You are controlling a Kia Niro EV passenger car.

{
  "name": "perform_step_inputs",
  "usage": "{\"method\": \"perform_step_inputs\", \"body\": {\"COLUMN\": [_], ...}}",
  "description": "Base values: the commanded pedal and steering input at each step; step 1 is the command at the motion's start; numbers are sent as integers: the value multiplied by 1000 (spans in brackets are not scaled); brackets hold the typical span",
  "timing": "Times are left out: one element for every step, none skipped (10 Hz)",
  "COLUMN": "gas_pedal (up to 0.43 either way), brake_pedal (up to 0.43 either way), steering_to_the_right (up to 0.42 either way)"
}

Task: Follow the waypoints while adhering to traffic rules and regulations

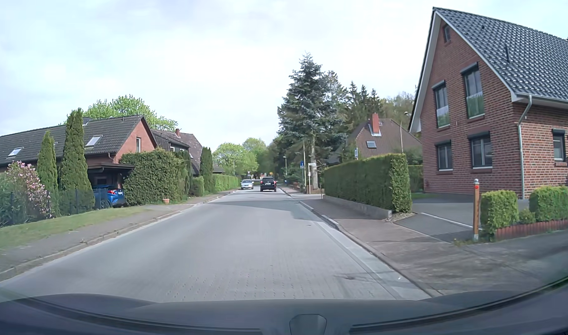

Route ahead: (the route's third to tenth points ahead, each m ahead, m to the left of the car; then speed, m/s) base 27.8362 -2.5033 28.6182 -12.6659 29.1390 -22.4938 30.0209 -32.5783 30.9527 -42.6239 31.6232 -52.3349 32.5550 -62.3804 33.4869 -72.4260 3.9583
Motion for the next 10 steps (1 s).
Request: {"method": "perform_step_inputs", "body": {"gas_pedal": [0, 8, 28, 28, 28, 28, 20, 20, 8, 8], "brake_pedal": [0, 0, 0, 0, 0, 0, 0, 0, 0, 0], "steering_to_the_right": [-37, -35, -33, -30, -27, -26, -26, -26, -26, -26]}}
